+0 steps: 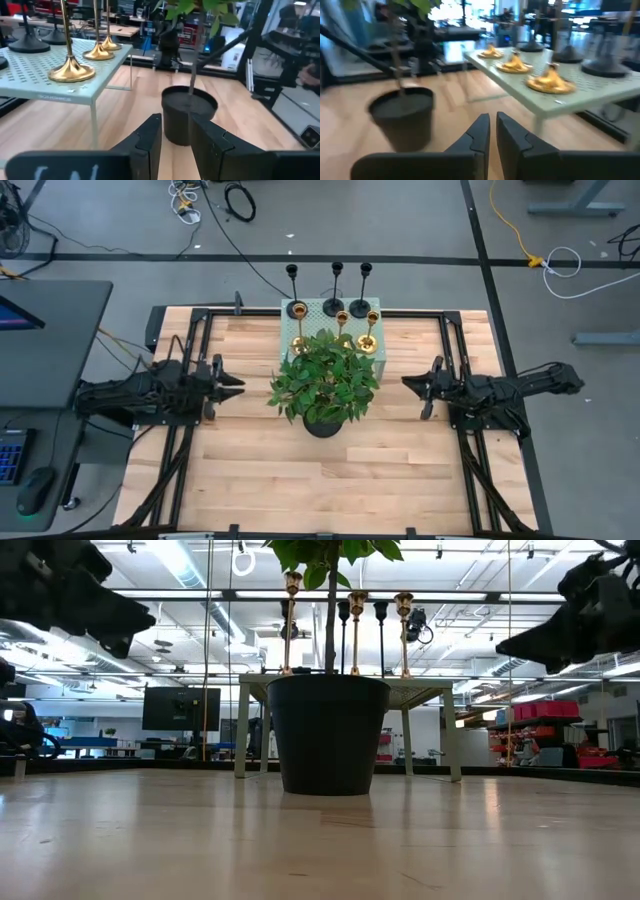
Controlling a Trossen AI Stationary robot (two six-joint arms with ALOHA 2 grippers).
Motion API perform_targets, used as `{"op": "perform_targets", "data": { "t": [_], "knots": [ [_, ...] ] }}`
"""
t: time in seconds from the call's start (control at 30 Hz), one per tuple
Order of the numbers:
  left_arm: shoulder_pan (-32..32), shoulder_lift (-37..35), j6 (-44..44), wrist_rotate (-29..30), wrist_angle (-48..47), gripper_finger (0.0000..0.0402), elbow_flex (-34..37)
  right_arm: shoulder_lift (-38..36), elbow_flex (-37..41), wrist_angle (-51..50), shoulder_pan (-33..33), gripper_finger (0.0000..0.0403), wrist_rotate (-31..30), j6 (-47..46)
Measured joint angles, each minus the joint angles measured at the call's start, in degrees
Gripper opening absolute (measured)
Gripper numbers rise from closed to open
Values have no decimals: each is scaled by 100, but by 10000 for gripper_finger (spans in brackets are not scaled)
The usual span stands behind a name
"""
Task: Pick & Place candle stick holders
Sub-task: Return to Home Position
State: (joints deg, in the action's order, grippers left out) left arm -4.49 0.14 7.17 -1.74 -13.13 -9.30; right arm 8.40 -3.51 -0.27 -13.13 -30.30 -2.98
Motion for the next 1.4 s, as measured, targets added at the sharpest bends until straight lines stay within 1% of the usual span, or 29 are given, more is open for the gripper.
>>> {"op": "perform_targets", "data": {
  "t": [0.1, 0.13, 0.2, 0.27, 0.3, 0.4, 0.5, 0.6, 0.7, 0.73, 0.8, 0.9, 1.0, 1.07, 1.1, 1.17, 1.23, 1.27, 1.33, 1.4],
  "knots": [
    [23, -7, -141, 76, -62, 99, 2, -199, -129, -128, 2, 32, -219, 235],
    [24, -7, -139, 154, -131, 99, 2, -304, -136, -198, 2, 32, -186, 223],
    [24, -5, -20, 339, -194, 99, 87, -501, -132, -580, 2, 32, -267, 91],
    [24, -4, -34, 432, -189, 99, 101, -732, -118, -804, 4, 32, -372, 166],
    [24, -4, -36, 491, -165, 99, 94, -846, -118, -809, 4, 32, -367, 225],
    [24, -4, -34, 586, -61, 99, 94, -839, -137, -745, 37, 32, -423, 410],
    [24, -4, -86, 791, 39, 99, 94, -841, -136, -433, 153, 32, -559, 648],
    [24, -4, -142, 1188, 201, 99, 153, -841, -43, -220, 268, 32, -307, 617],
    [24, -1, -169, 1169, 534, 99, 403, -807, 63, -211, 520, 32, -565, 693],
    [24, 0, -157, 1057, 727, 99, 483, -811, 61, -207, 606, 31, -431, 672],
    [24, 0, -122, 869, 907, 99, 611, -813, 48, -168, 769, 29, 135, 667],
    [22, 7, -46, 799, 1023, 99, 669, -816, 48, -194, 1119, 24, 523, 669],
    [22, 7, -69, 675, 1111, 99, 685, -814, 48, -240, 1488, 16, 1104, 665],
    [22, 7, -148, 542, 1186, 99, 695, -813, 48, -252, 1710, 9, 1271, 465],
    [22, 7, -166, 465, 1239, 99, 695, -815, 48, -255, 1791, 5, 1536, 284],
    [22, 7, -211, 323, 1259, 99, 695, -814, 101, -226, 1860, 3, 2329, 111],
    [22, 7, -232, 211, 1231, 99, 695, -813, 150, -218, 1880, 4, 2898, 18],
    [22, 7, -234, 155, 1225, 99, 695, -801, 155, -210, 1878, 7, 3082, -27],
    [22, 7, -235, 73, 1189, 99, 695, -719, 155, -128, 1840, 13, 3185, -77],
    [22, 7, -210, 74, 1130, 99, 695, -604, 155, -166, 1823, 19, 3115, -152]
  ]
}}
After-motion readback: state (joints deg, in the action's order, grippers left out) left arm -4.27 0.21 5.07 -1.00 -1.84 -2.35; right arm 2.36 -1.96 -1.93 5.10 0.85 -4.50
